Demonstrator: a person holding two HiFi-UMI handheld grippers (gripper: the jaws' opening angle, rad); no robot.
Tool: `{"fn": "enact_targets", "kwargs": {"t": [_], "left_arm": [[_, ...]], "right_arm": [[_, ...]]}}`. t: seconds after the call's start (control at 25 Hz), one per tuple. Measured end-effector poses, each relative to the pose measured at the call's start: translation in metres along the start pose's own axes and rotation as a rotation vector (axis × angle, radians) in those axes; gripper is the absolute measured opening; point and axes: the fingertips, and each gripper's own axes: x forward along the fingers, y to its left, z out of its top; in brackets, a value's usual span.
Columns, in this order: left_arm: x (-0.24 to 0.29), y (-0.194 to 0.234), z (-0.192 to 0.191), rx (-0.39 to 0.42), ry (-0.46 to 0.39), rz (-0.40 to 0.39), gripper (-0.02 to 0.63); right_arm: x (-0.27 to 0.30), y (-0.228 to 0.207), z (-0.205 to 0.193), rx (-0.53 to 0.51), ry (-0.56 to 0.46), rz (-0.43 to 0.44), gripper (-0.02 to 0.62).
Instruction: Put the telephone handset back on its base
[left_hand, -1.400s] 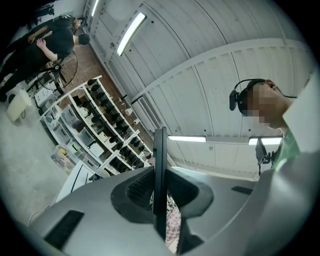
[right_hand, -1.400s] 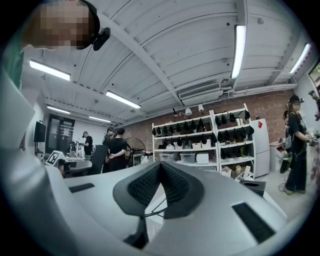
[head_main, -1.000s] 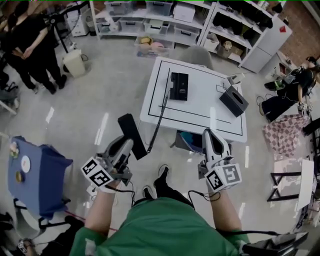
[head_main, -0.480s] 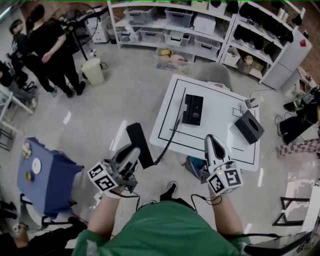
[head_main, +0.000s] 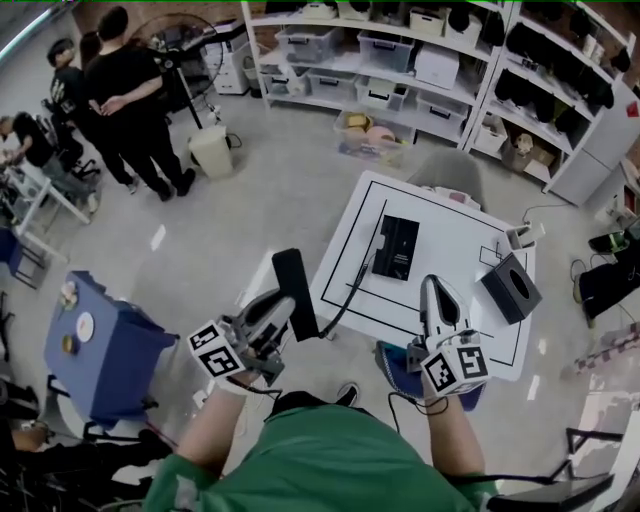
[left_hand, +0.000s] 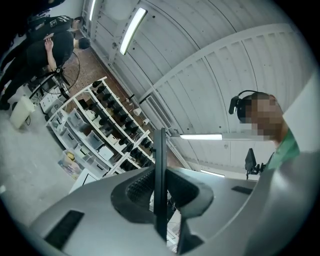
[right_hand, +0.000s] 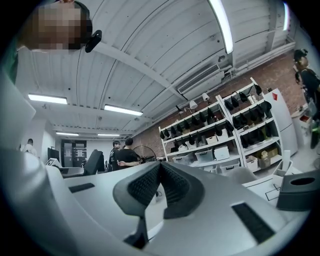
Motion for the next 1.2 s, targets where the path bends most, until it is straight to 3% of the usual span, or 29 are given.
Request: {"fn": "enact_targets", "kwargs": {"t": [0.44, 0.84, 1.2], "left_arm": [[0.071, 0.032, -0.022, -0.046, 0.108, -0.068, 0.084], [0.147, 0.101, -0.033, -0.165, 0.237, -0.231, 0.084], [0.201, 0.178, -0.028, -0.259, 0.325, -0.302, 0.084]], "right_arm": [[0.0, -0.051, -0.001, 0.02, 0.0, -0.1, 0.023], [0.023, -0.093, -0.004, -0.023, 0.003, -0.329, 0.023], [0.072, -0.103, -0.013, -0.042, 0.009, -0.467, 0.023]]}}
